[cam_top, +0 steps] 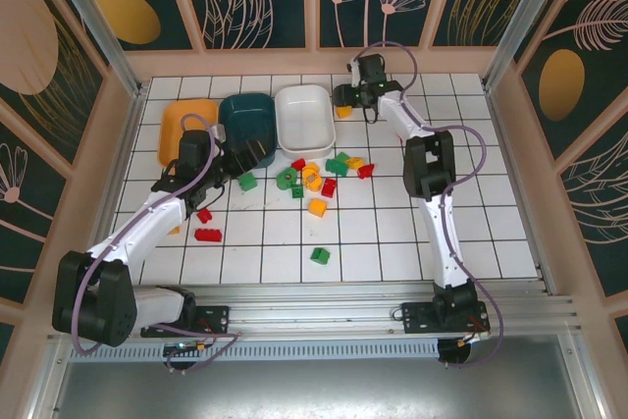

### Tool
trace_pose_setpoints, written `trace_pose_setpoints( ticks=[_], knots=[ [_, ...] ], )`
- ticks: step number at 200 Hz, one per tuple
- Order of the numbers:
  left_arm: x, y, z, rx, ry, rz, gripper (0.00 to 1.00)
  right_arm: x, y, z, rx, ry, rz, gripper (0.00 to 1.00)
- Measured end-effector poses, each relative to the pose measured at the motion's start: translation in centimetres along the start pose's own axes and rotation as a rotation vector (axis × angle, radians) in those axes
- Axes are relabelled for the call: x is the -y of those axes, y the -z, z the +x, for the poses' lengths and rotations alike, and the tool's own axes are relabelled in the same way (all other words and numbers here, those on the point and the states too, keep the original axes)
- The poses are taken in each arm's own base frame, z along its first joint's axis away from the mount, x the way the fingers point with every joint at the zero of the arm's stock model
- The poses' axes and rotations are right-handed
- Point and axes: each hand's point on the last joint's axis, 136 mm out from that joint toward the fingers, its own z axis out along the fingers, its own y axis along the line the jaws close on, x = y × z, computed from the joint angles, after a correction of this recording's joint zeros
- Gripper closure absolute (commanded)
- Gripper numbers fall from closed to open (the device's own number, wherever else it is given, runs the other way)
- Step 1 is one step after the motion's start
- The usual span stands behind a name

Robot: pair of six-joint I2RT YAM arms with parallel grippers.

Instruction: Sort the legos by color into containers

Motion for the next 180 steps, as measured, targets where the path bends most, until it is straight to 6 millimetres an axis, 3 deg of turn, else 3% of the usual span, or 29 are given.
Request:
trace_pose_setpoints(
  ticks=[28,92,124,149,180],
  knots=[
    [0.0,0.0,0.0,0.0,0.0,0.0,0.09,0.0,-1.1,2.1,-0.055,0.013,0.04,0.36],
    [0.0,0.0,0.0,0.0,0.0,0.0,0.09,0.3,-2.2,2.1,-0.056,0.035,0.055,0.38],
    [0.0,0.0,0.0,0.0,0.0,-0.001,0.09,0.8,-3.2,3.1,-0.08,0.041,0.067,0.49],
    [-0.1,0.0,0.0,0.0,0.001,-0.004,0.09,0.9,-3.2,3.0,-0.076,0.05,0.076,0.68],
    [-0.2,0.3,-0.2,0.013,0.0,-0.014,0.09,1.3,-2.6,3.3,-0.068,0.042,0.12,0.76]
  ],
)
